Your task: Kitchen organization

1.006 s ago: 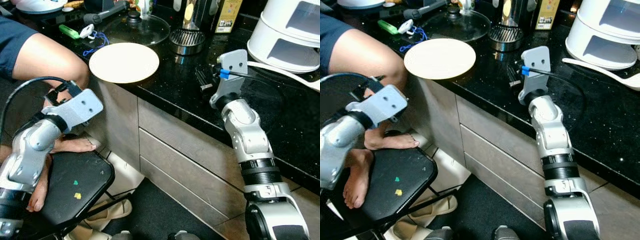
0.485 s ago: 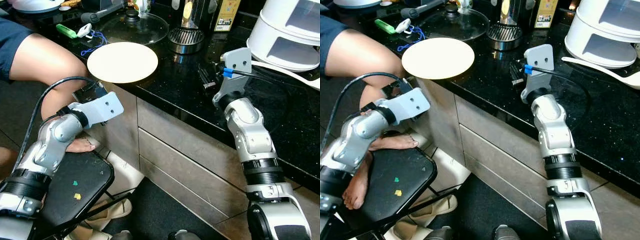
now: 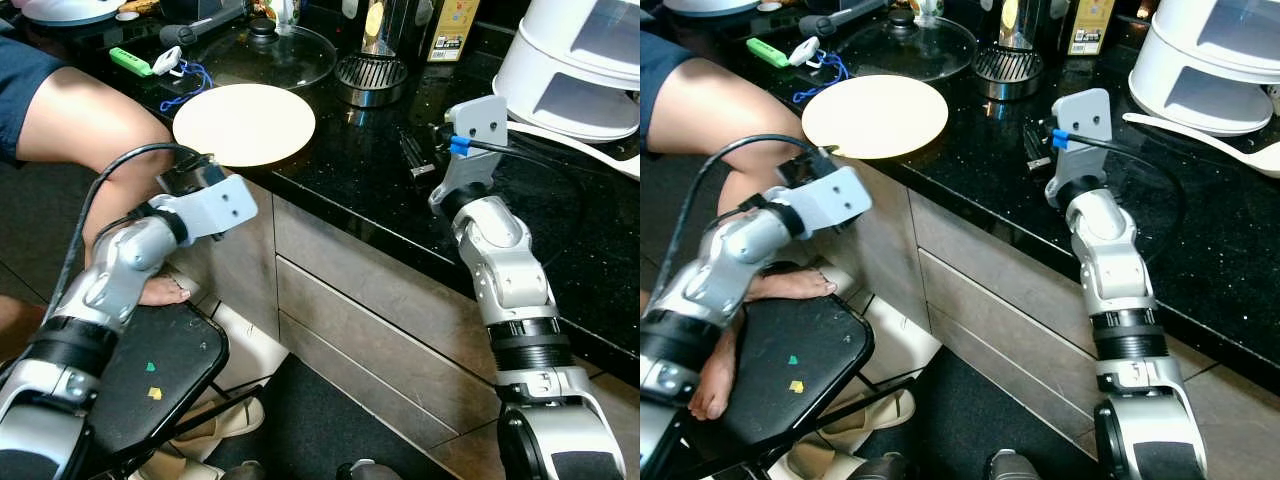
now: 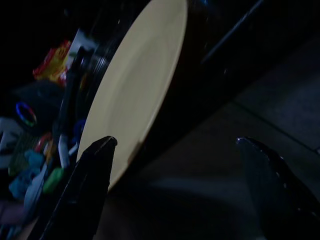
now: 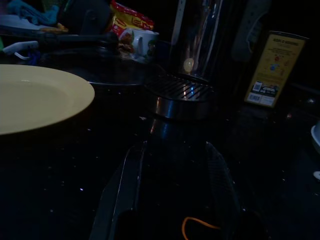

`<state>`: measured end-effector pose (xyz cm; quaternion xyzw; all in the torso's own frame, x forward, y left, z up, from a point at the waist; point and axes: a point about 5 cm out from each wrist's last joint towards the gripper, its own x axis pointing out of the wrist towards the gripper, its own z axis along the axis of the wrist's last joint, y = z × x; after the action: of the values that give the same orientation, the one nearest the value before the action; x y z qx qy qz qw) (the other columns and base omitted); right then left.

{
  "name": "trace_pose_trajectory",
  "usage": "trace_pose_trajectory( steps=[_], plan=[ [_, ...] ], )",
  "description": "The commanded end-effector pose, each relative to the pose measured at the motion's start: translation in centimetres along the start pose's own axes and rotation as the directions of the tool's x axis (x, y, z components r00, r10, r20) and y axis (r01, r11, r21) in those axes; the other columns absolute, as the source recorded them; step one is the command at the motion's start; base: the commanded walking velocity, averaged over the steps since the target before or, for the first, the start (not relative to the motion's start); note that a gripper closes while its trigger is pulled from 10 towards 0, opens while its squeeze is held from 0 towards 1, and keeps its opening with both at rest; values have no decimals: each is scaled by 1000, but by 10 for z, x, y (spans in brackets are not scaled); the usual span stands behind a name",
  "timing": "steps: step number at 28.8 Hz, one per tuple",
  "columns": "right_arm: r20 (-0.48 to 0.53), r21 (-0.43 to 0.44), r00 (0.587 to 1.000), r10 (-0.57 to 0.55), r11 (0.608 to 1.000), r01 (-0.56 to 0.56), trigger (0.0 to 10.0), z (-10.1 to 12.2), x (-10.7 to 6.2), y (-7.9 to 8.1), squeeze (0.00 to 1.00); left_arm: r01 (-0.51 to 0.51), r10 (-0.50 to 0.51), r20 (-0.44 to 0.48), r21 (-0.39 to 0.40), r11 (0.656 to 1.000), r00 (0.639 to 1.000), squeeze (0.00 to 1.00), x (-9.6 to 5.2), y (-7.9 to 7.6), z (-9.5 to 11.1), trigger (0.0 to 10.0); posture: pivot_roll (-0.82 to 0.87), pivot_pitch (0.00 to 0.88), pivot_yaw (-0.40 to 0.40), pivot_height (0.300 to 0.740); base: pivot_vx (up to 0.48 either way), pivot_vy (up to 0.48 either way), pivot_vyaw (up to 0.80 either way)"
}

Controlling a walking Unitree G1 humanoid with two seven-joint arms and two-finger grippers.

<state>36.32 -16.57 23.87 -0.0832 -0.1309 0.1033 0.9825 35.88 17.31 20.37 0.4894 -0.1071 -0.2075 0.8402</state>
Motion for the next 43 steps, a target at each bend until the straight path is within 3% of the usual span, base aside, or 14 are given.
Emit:
trace_pose_trajectory(
  steps=[1,14,28,37,38,39,40,43],
  plan=[
    [-10,4,1000,-20,1000,20,10000,-2,-4,-5,0,31,-32,14,24,999,999,0,5,-4,3,10000,26,139,-28,740,0,0,0],
    [-17,-4,999,-29,1000,29,10000,-2,-7,-8,0,65,-69,60,67,996,996,0,19,-4,15,10000,19,152,-28,740,0,0,0],
    [-27,-6,999,-27,1000,27,10000,-2,-9,-9,0,39,-35,-48,86,996,998,0,2,12,-17,10000,25,163,-34,740,0,0,0],
    [-28,-4,999,-27,1000,27,10000,-2,-9,-9,0,24,-21,-35,93,995,999,0,3,15,-14,10000,23,163,-33,740,0,0,0],
    [-28,-4,999,-28,1000,28,10000,-2,-9,-9,0,23,-20,-34,97,995,999,0,3,15,-13,2784,22,163,-34,740,0,0,0],
    [-28,-4,999,-28,1000,28,10000,-2,-9,-9,0,23,-20,-34,97,995,999,0,3,15,-13,2784,22,163,-34,740,0,0,0],
    [-28,-5,999,-29,1000,29,10000,-2,-9,-9,0,23,-20,-34,100,995,999,0,3,15,-13,0,22,163,-34,740,0,0,0],
    [-29,-6,999,-31,999,31,10000,-2,-10,-10,0,22,-19,-35,101,995,999,0,4,16,-13,0,21,161,-34,740,0,0,0]
  ],
)
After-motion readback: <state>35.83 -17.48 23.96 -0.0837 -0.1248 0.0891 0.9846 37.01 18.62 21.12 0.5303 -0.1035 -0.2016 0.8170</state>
